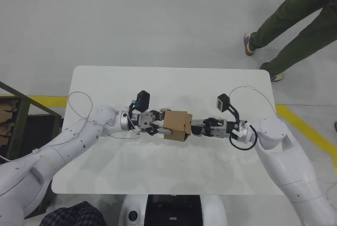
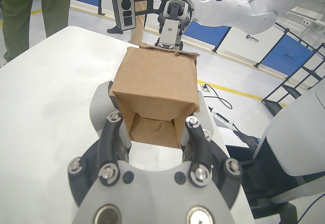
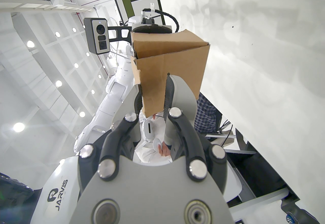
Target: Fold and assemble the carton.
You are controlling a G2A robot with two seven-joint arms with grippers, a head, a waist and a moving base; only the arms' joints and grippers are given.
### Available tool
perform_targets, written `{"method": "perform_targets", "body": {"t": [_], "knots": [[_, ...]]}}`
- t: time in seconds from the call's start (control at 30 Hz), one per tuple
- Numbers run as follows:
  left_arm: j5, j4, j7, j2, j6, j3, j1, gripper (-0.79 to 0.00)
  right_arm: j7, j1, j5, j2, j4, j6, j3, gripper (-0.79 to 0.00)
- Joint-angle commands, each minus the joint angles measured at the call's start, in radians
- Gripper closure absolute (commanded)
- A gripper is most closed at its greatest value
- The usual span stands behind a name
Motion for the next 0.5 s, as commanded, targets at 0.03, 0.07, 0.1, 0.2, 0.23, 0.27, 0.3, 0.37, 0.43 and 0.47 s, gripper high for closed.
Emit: {"method": "perform_targets", "body": {"t": [0.03,0.07,0.1,0.2,0.23,0.27,0.3,0.37,0.43,0.47], "knots": [[-0.009,-0.001,-0.018,0.000,0.035,-0.009,0.010,-0.785,-0.019,-0.008,-0.001,0.000,-0.010,-0.007,0.000,-0.785],[-0.016,-0.005,-0.036,0.000,0.051,-0.017,0.016,-0.785,-0.027,-0.012,-0.005,0.000,-0.015,-0.009,0.001,-0.785],[-0.022,-0.007,-0.050,0.001,0.059,-0.025,0.021,-0.785,-0.036,-0.014,-0.010,0.001,-0.020,-0.012,0.004,-0.785],[-0.033,-0.010,-0.084,0.005,0.061,-0.050,0.032,-0.785,-0.059,-0.026,-0.026,0.004,-0.034,-0.017,0.016,-0.785],[-0.035,-0.010,-0.092,0.007,0.059,-0.059,0.036,-0.785,-0.063,-0.032,-0.025,0.005,-0.039,-0.020,0.019,-0.785],[-0.037,-0.012,-0.099,0.008,0.056,-0.066,0.041,-0.785,-0.065,-0.036,-0.023,0.006,-0.043,-0.022,0.023,-0.785],[-0.037,-0.015,-0.106,0.009,0.053,-0.074,0.045,-0.785,-0.067,-0.040,-0.024,0.007,-0.046,-0.023,0.026,-0.785],[-0.034,-0.024,-0.118,0.011,0.048,-0.089,0.054,-0.785,-0.069,-0.045,-0.025,0.008,-0.052,-0.024,0.029,-0.785],[-0.030,-0.035,-0.124,0.012,0.041,-0.103,0.063,-0.785,-0.070,-0.046,-0.026,0.008,-0.053,-0.022,0.027,-0.785],[-0.028,-0.039,-0.127,0.012,0.040,-0.109,0.067,-0.785,-0.071,-0.045,-0.026,0.008,-0.051,-0.021,0.025,-0.785]]}}
